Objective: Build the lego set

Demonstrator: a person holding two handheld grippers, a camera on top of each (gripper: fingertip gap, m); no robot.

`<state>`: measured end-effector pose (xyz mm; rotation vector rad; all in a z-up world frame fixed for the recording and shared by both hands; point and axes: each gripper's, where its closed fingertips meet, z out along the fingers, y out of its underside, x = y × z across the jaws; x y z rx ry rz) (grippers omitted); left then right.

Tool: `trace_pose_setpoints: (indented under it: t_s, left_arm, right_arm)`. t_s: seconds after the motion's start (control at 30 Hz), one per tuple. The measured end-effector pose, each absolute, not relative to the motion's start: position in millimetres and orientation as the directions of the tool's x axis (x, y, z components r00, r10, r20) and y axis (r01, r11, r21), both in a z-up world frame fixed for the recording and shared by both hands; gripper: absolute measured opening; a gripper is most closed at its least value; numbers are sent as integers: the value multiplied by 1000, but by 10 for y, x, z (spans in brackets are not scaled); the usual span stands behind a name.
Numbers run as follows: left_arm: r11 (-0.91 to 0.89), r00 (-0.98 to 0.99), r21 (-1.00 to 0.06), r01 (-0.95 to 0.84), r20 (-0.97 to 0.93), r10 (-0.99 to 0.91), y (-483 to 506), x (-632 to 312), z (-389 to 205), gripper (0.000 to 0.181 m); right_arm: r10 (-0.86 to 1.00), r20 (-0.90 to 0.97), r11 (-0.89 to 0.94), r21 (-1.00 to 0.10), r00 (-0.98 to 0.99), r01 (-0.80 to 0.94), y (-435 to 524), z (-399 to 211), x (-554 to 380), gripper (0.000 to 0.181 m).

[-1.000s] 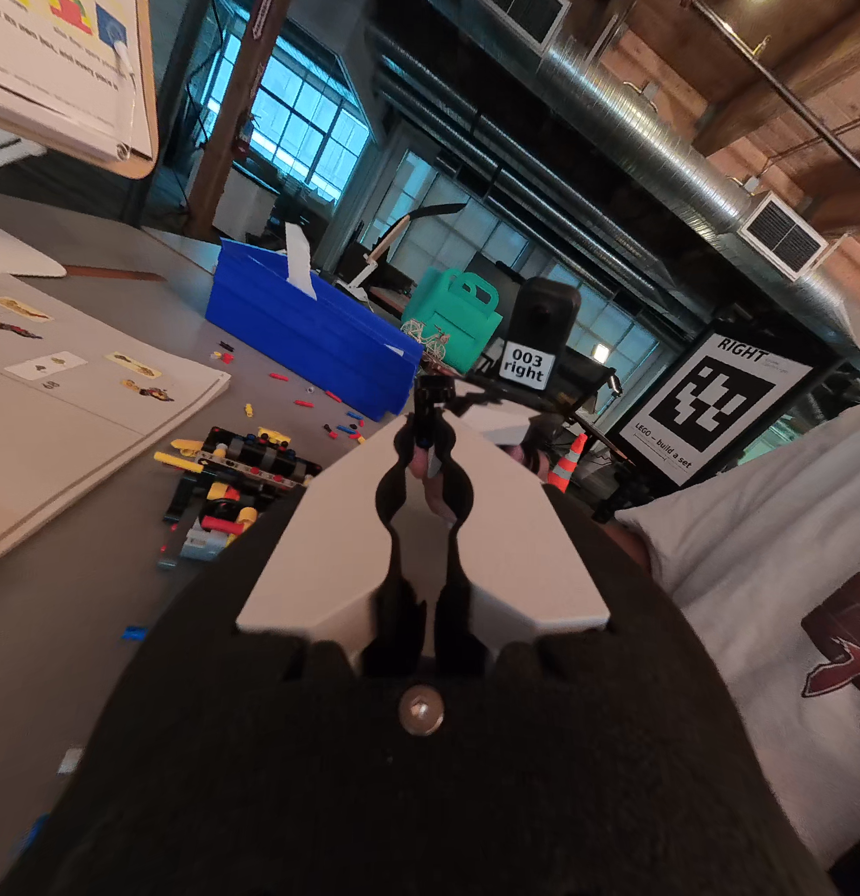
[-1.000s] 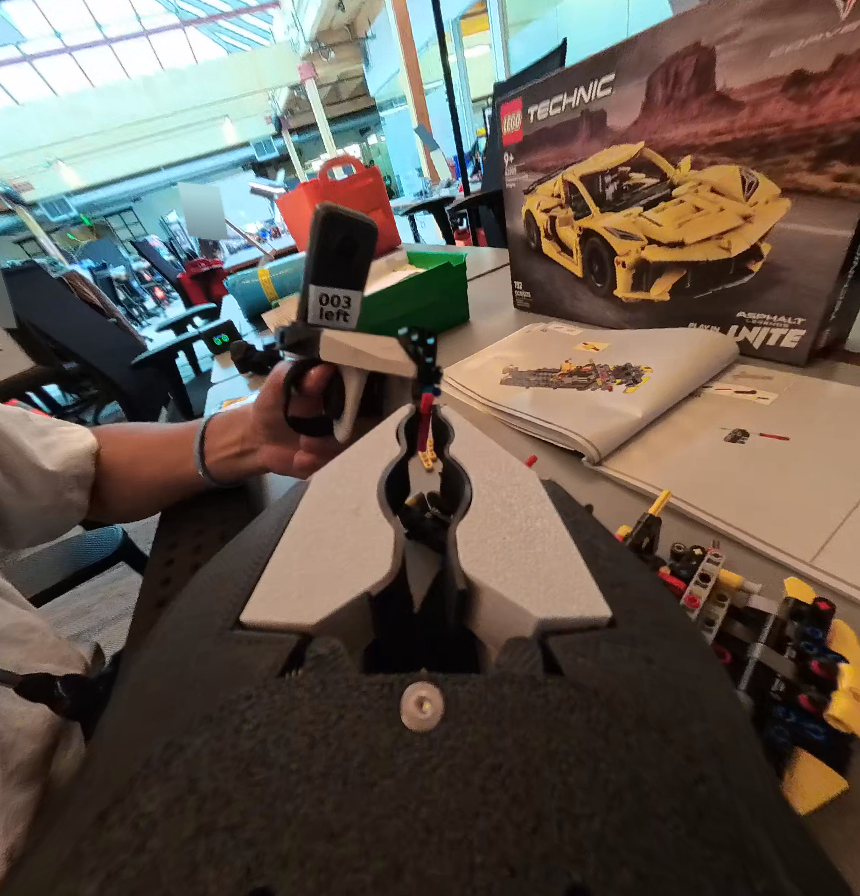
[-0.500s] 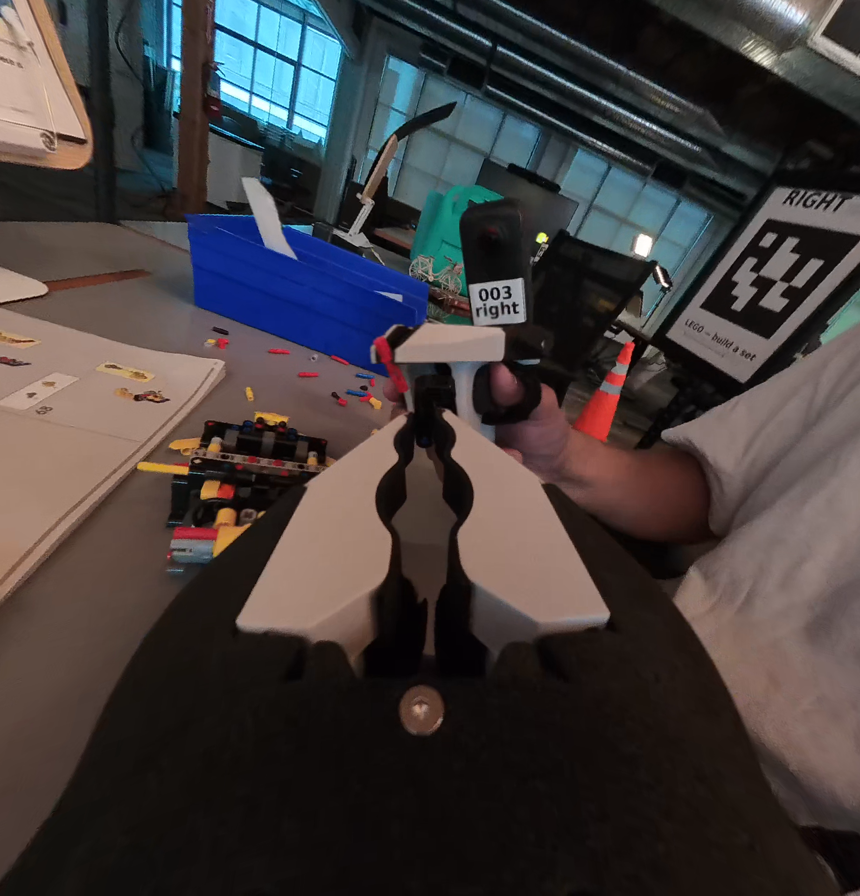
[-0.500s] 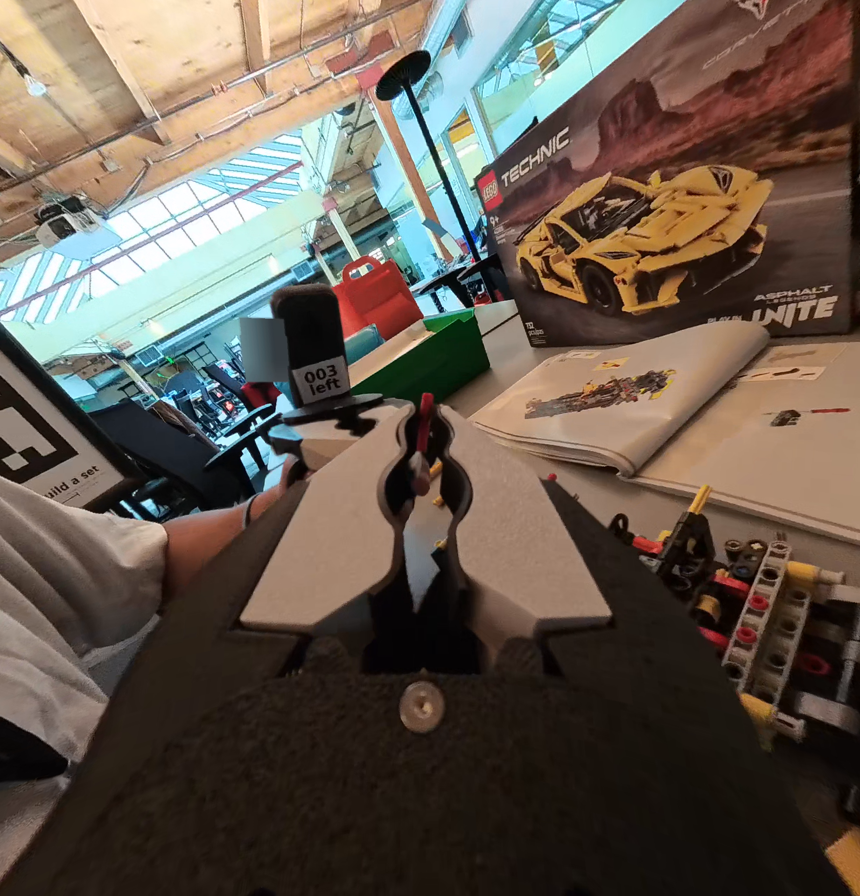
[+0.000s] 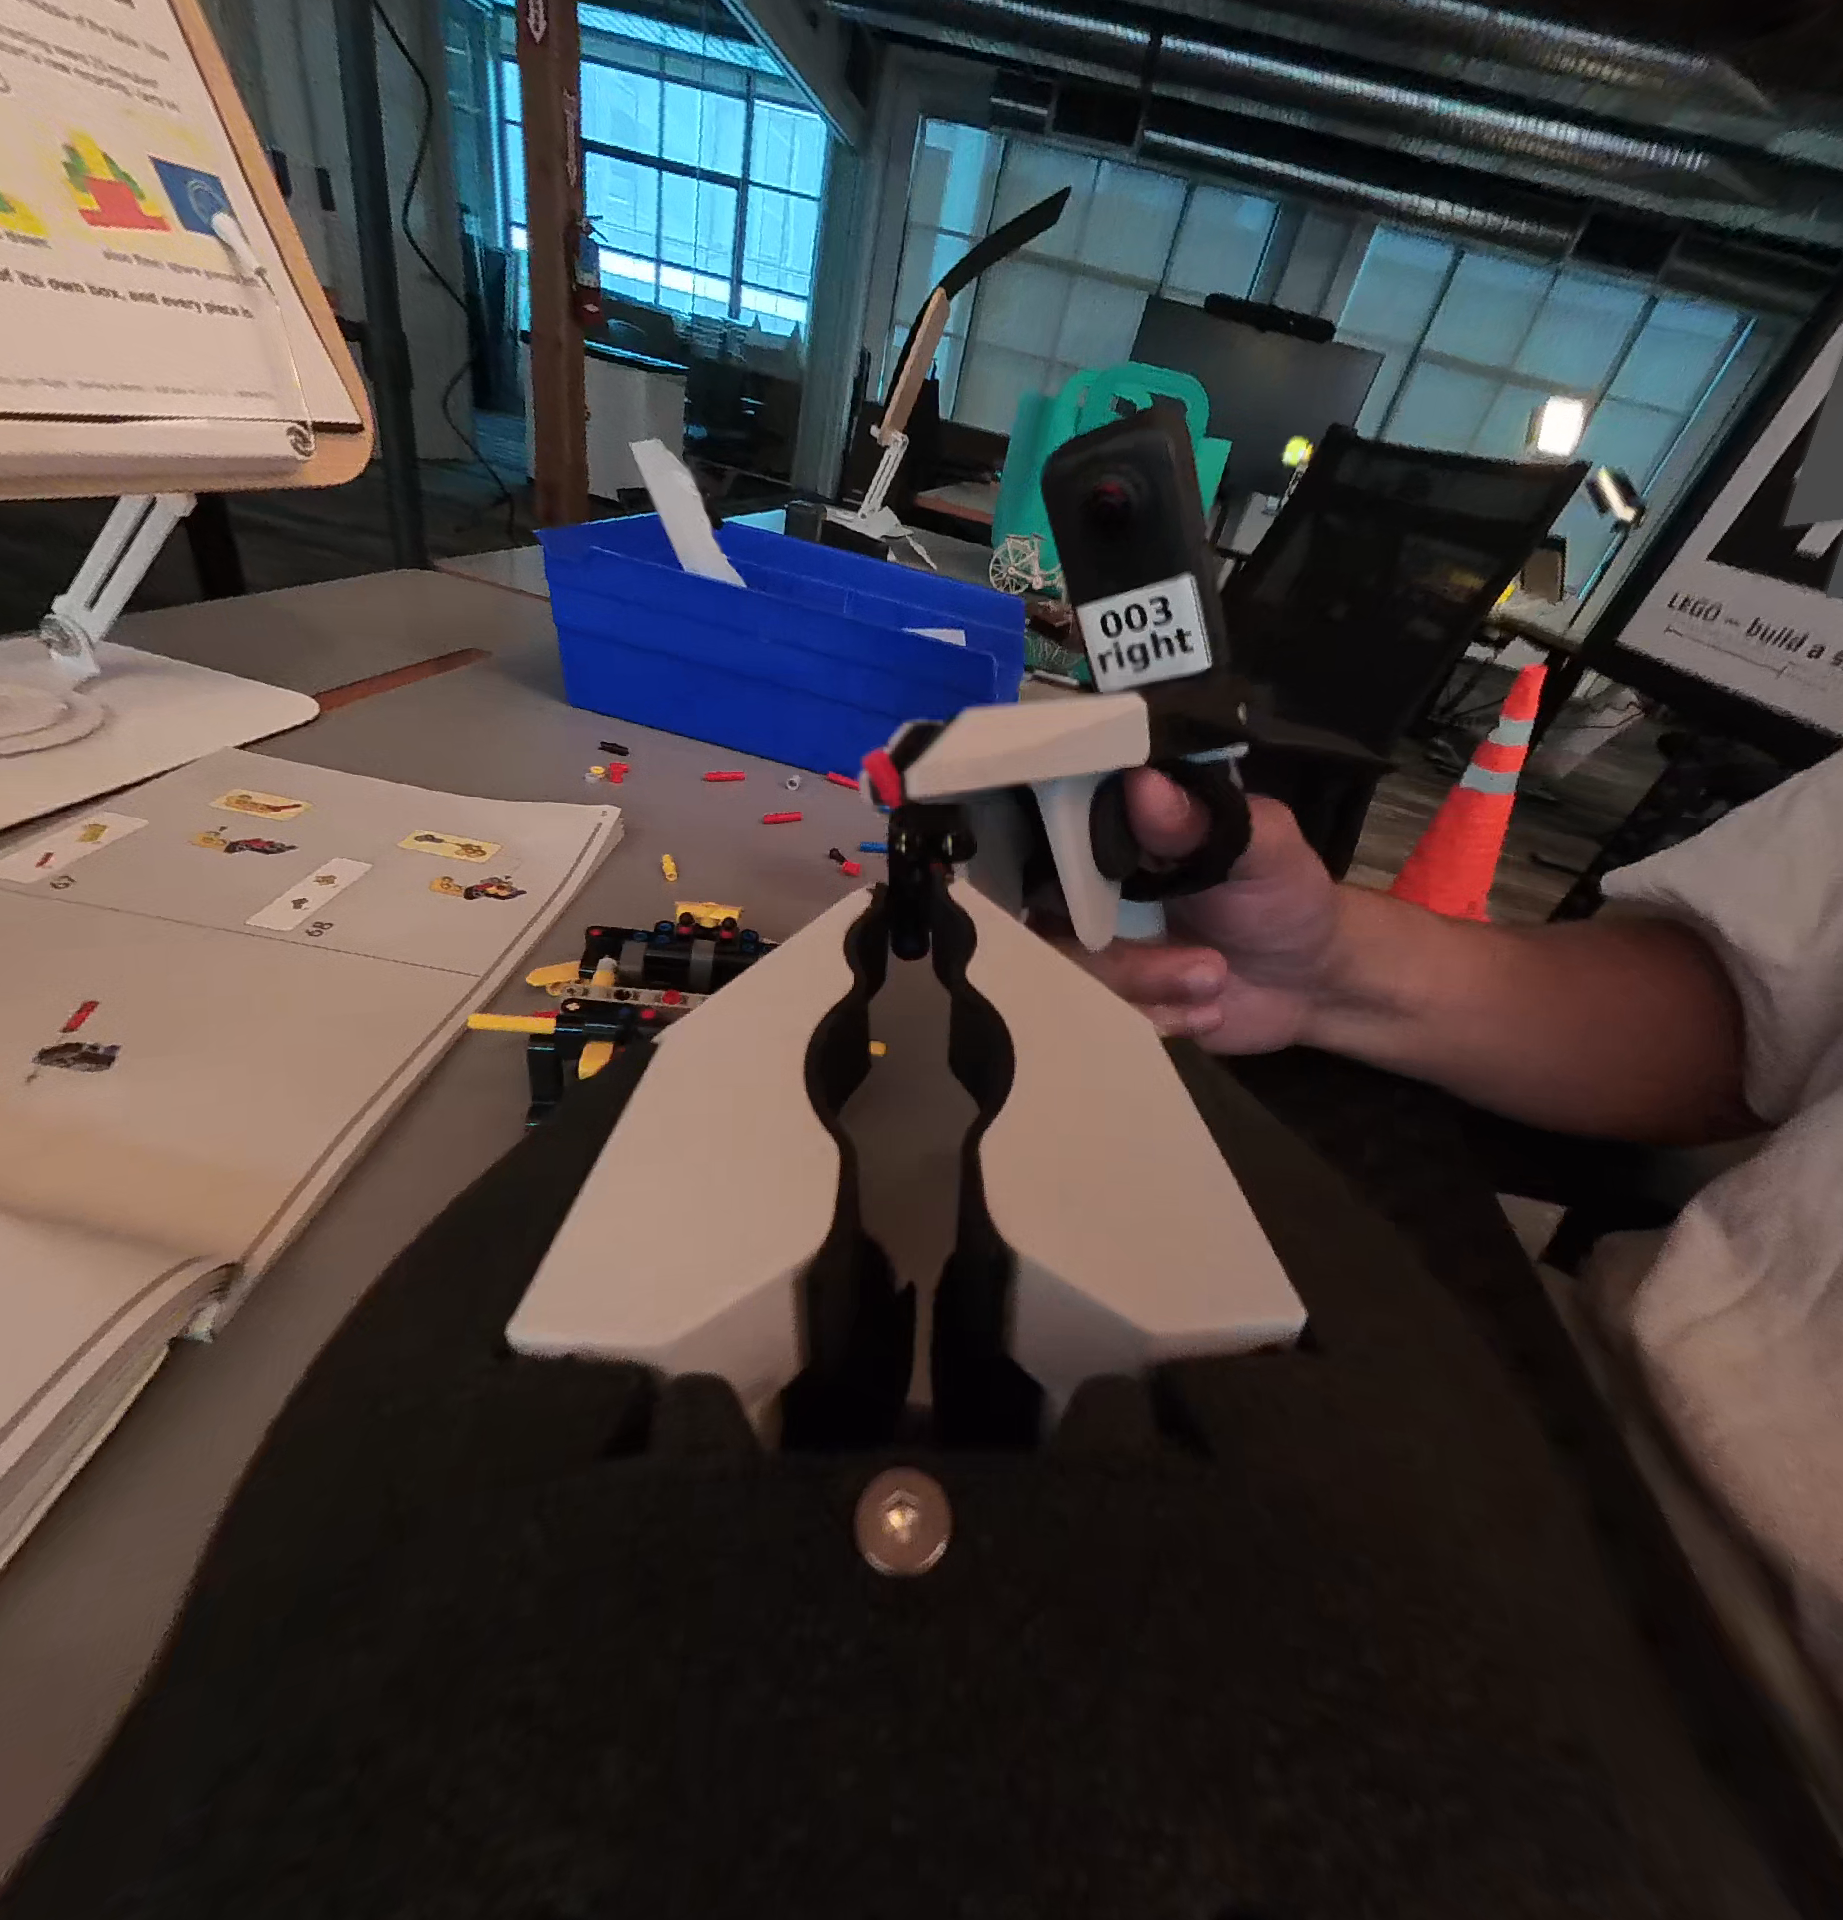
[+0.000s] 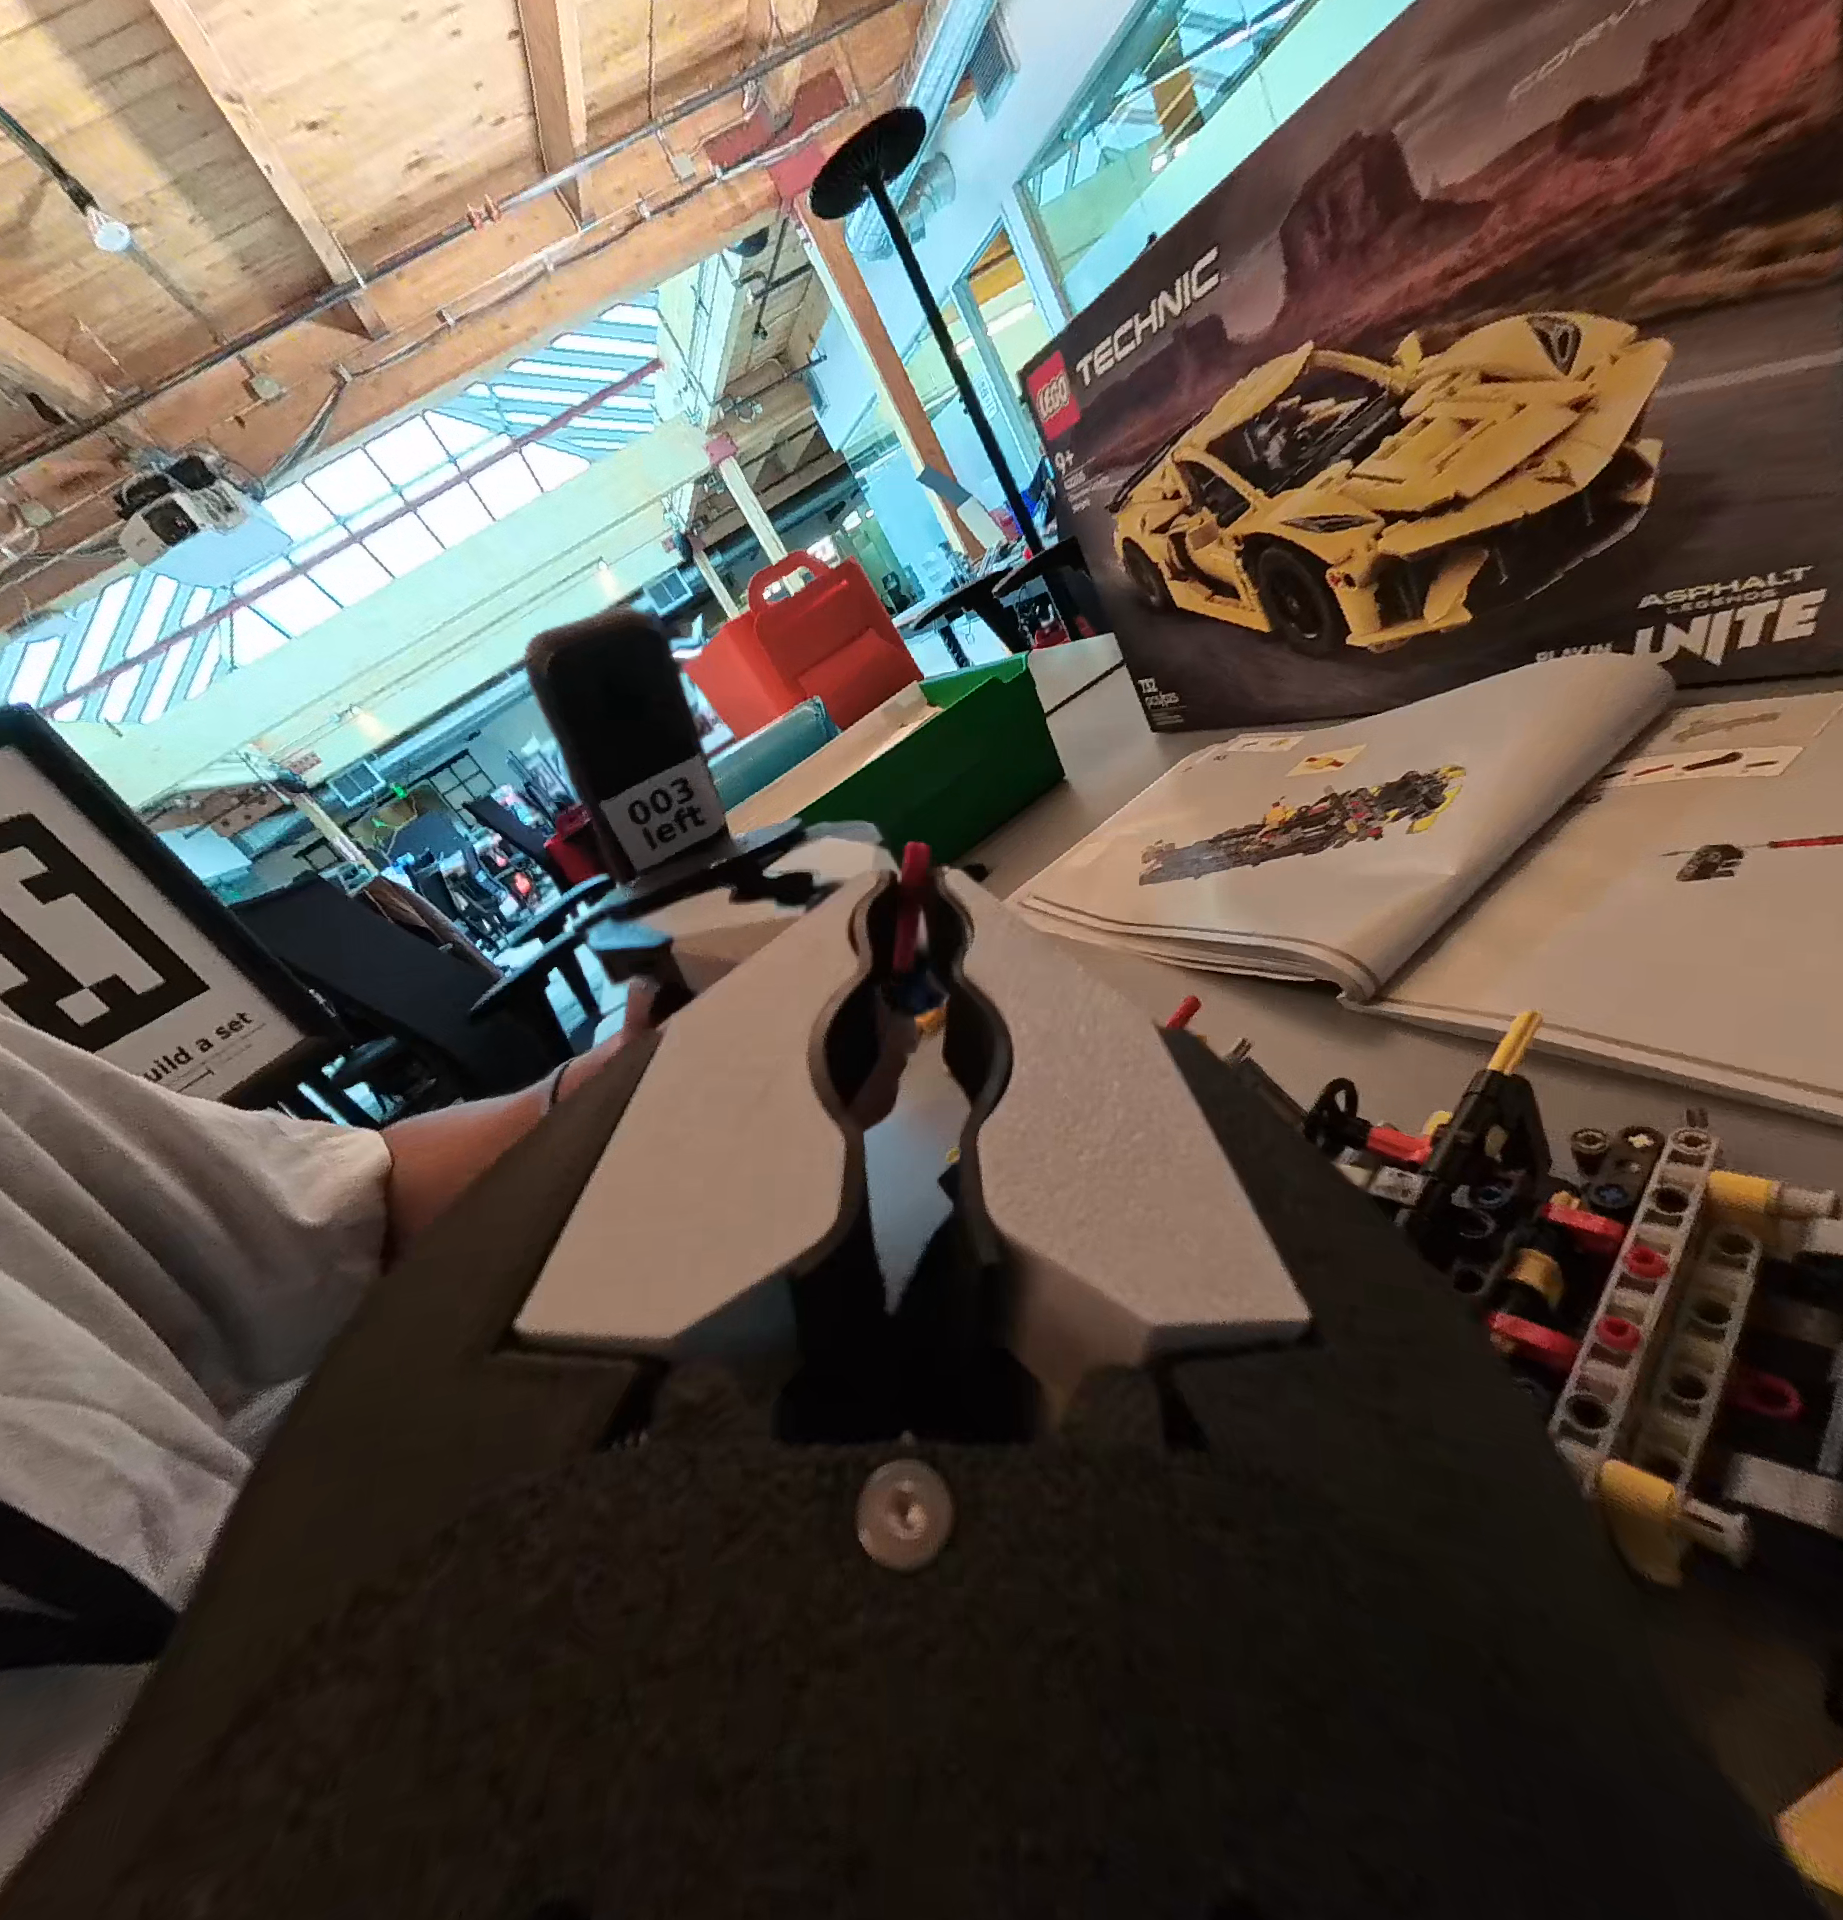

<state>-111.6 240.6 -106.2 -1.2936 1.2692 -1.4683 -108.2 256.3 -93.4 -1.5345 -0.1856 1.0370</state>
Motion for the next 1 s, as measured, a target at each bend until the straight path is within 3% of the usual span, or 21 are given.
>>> trace_pose_setpoints:
  t_s: [0.17,0.4,0.6,1.0]
  left_arm:
    - [165,-91,-979,-121,-154,-984,2303,-1039,-1229,7]
    - [518,-35,-842,-154,-519,-854,2208,-1001,-1301,7]
    - [553,10,-810,-195,-565,-825,2328,-1019,-1303,7]
    - [471,54,-861,-191,-488,-871,2475,-1060,-1240,7]
  right_arm:
    - [627,-548,-307,-827,554,-471,2600,-930,-1088,4]
    - [594,-493,-327,-870,635,-369,2636,-1097,-1155,4]
    - [593,-505,-348,-863,628,-366,2617,-1126,-1166,4]
    - [601,-514,-341,-858,612,-385,2588,-1103,-1120,4]
